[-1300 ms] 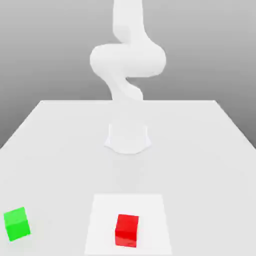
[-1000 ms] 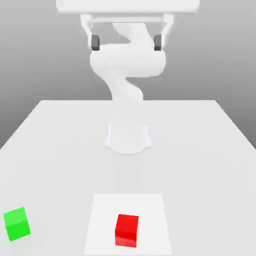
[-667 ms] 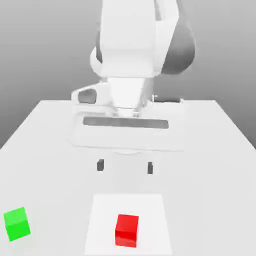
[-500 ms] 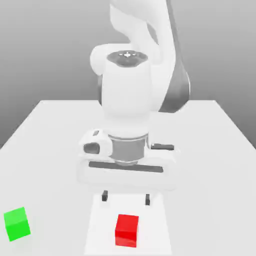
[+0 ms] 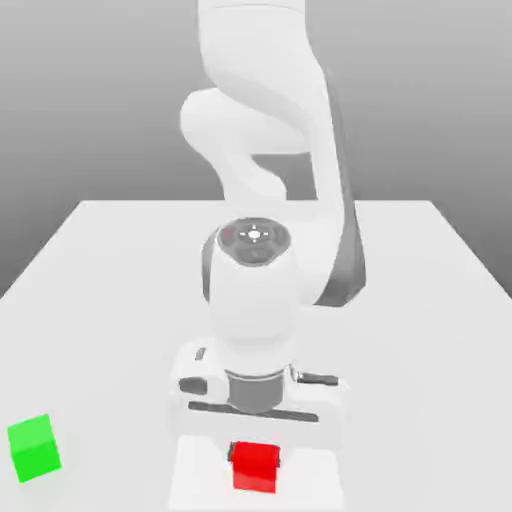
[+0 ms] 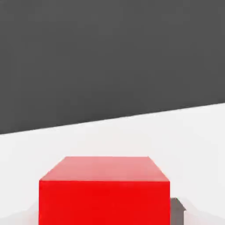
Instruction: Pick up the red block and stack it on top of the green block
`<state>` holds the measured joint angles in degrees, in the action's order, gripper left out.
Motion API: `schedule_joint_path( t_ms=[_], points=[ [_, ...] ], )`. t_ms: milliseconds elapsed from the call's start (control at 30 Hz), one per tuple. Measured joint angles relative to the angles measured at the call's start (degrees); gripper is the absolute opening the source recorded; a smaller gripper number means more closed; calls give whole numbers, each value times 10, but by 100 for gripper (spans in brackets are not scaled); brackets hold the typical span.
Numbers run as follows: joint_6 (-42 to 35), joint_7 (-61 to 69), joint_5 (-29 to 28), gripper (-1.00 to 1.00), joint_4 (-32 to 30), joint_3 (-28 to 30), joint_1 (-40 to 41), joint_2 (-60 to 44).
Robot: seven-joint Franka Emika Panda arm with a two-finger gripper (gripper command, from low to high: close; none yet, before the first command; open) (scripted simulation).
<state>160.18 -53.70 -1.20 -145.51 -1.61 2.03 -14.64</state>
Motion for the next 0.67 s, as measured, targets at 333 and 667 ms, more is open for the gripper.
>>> schedule_joint_path(
  t_ms=[333,667],
  points=[
    [-106,-109,46,-100,55,119,103,48],
    [-54,-129,113,100,95,145,174,-48]
  ],
)
